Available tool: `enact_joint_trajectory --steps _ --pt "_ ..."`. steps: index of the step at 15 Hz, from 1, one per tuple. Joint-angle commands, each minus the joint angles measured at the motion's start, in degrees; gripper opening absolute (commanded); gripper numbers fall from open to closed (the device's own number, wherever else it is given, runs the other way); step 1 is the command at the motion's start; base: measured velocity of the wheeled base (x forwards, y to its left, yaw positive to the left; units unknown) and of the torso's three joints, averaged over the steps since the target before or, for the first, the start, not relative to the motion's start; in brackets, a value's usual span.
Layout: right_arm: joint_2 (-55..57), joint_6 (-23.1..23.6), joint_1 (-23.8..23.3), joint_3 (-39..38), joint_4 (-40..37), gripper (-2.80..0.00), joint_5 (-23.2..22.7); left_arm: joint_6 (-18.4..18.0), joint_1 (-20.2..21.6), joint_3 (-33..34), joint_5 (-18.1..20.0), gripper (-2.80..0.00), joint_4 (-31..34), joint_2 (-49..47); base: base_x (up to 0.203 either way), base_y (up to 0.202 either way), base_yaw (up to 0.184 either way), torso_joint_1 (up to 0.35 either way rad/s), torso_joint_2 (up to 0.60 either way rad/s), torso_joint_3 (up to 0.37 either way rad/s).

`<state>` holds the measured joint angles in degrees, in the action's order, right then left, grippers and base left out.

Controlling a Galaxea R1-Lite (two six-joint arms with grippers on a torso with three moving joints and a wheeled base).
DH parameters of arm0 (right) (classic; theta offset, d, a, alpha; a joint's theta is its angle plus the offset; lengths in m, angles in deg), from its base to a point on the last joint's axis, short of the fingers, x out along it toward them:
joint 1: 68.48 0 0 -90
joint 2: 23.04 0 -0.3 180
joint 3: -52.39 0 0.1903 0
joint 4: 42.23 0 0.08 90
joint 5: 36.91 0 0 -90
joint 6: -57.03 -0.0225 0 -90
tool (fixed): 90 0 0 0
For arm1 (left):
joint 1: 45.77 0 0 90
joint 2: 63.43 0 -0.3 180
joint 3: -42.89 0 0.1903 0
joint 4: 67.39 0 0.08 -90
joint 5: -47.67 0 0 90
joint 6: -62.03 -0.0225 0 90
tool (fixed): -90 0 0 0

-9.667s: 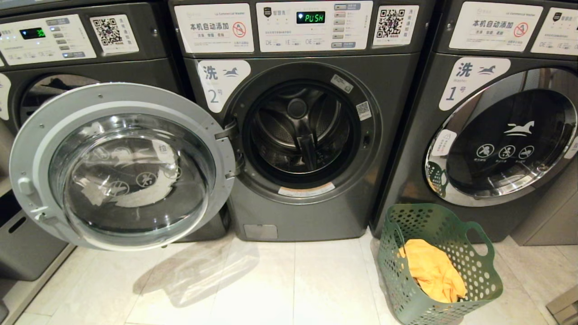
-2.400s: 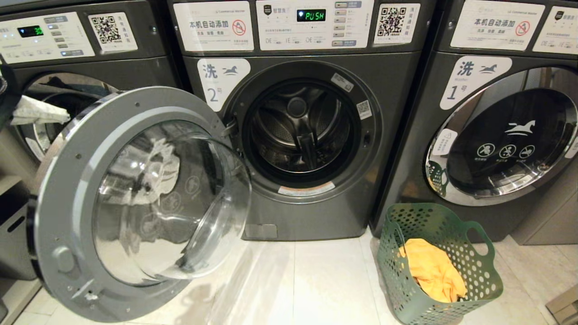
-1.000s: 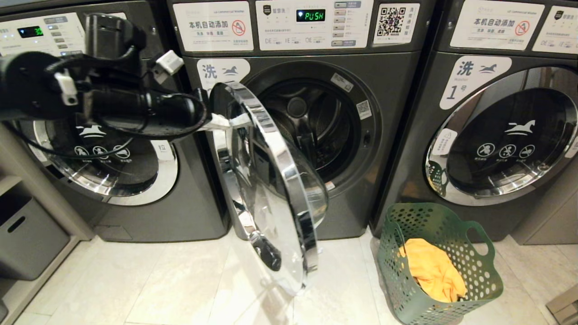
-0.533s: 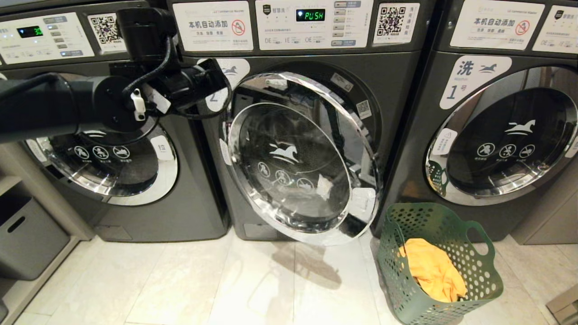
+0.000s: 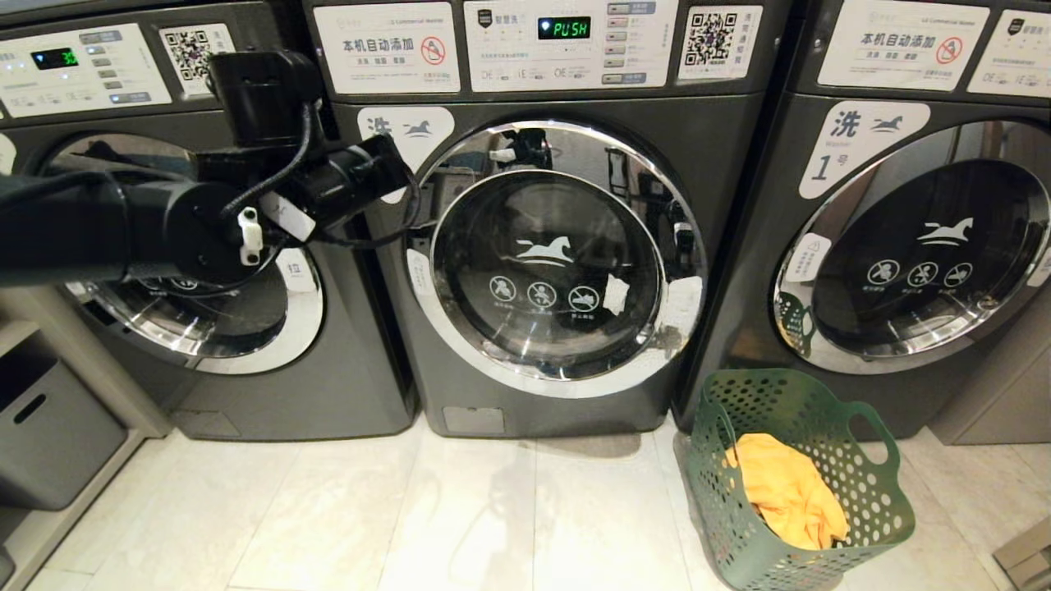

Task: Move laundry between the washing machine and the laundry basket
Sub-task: Close the washing machine door with the left hand, then press the washing machine door tightly with the right hand

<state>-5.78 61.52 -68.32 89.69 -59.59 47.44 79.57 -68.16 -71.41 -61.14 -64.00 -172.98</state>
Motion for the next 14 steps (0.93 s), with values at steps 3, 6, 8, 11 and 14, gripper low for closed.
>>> enact_joint_trajectory --steps 3,6,8,11,14 --pt "35.2 -0.5 0.7 11.2 12.2 -2.80 -1.2 -1.6 -0.2 4.6 -1.5 -2.80 -1.4 4.5 0.000 0.000 0.000 0.000 0.00 0.000" --pt "61.6 -3.4 4.0 22.5 23.7 -2.80 -3.0 -1.8 -0.2 4.2 -2.3 -2.80 -1.4 5.1 0.000 0.000 0.000 0.000 0.00 0.000" --pt "76.6 -5.4 6.6 30.1 32.2 -2.80 -5.6 -1.8 -0.2 4.2 -2.3 -2.80 -1.4 5.4 0.000 0.000 0.000 0.000 0.00 0.000" --pt "92.6 -7.6 10.1 39.3 45.5 -2.80 -11.9 -1.7 -0.3 4.2 -2.0 -2.80 -1.4 6.4 0.000 0.000 0.000 0.000 0.00 0.000" --pt "101.3 -9.1 12.5 47.5 51.9 -2.80 -15.6 -1.6 -0.2 4.2 -2.0 -2.80 -1.4 6.4 0.000 0.000 0.000 0.000 0.00 0.000"
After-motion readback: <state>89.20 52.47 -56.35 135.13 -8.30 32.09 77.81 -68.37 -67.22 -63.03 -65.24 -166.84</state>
